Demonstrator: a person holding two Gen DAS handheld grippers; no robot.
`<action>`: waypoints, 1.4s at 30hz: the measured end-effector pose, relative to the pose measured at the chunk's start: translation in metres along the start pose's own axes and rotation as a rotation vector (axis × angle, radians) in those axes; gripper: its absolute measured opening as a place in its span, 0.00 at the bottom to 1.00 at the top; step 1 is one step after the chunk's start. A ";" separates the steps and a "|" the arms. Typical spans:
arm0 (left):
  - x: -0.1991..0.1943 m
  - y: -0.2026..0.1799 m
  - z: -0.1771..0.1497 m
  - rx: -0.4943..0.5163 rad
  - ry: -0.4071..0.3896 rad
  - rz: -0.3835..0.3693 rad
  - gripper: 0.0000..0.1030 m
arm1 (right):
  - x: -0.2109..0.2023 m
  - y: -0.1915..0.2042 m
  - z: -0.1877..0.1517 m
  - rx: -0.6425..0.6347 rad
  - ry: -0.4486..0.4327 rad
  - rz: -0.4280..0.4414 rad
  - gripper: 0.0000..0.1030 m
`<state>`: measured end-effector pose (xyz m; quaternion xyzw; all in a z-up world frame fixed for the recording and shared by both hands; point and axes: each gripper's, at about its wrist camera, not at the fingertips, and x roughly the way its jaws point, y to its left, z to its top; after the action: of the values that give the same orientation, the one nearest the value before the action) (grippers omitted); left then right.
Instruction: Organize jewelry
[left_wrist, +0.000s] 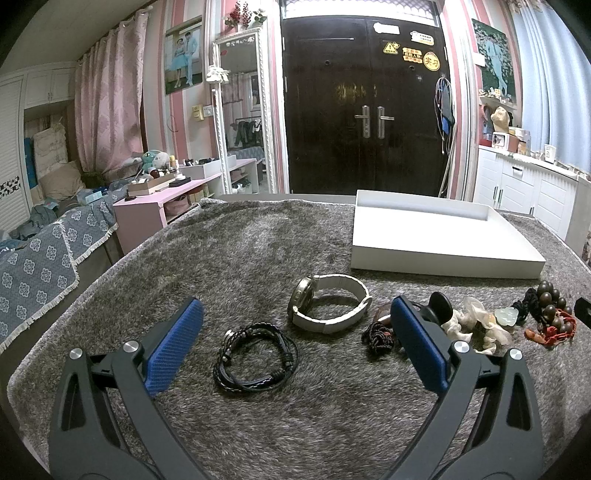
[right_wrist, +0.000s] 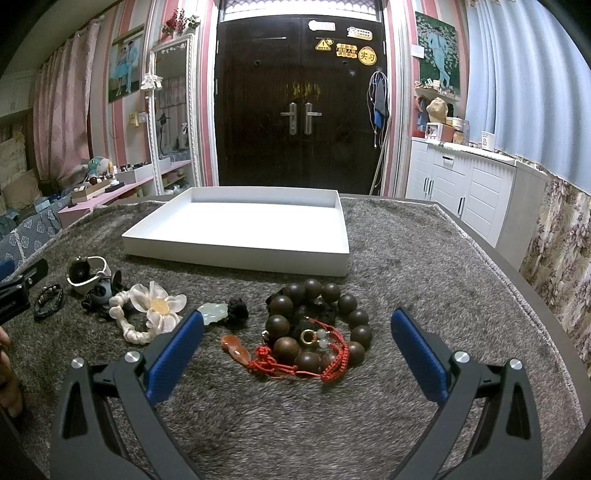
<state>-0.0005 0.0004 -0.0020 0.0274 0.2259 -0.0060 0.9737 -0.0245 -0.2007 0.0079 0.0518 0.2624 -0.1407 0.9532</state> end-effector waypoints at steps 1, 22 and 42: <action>0.000 0.000 0.000 -0.001 0.000 0.000 0.97 | 0.000 0.000 0.000 0.000 0.000 0.000 0.98; -0.003 -0.028 0.011 0.059 0.122 -0.135 0.97 | 0.007 -0.009 -0.004 -0.002 0.093 0.036 0.78; 0.028 -0.050 0.020 0.115 0.119 -0.118 0.97 | 0.062 0.007 0.013 -0.018 0.202 0.115 0.44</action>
<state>0.0324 -0.0507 0.0008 0.0703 0.2840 -0.0747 0.9533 0.0347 -0.2108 -0.0128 0.0719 0.3551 -0.0775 0.9288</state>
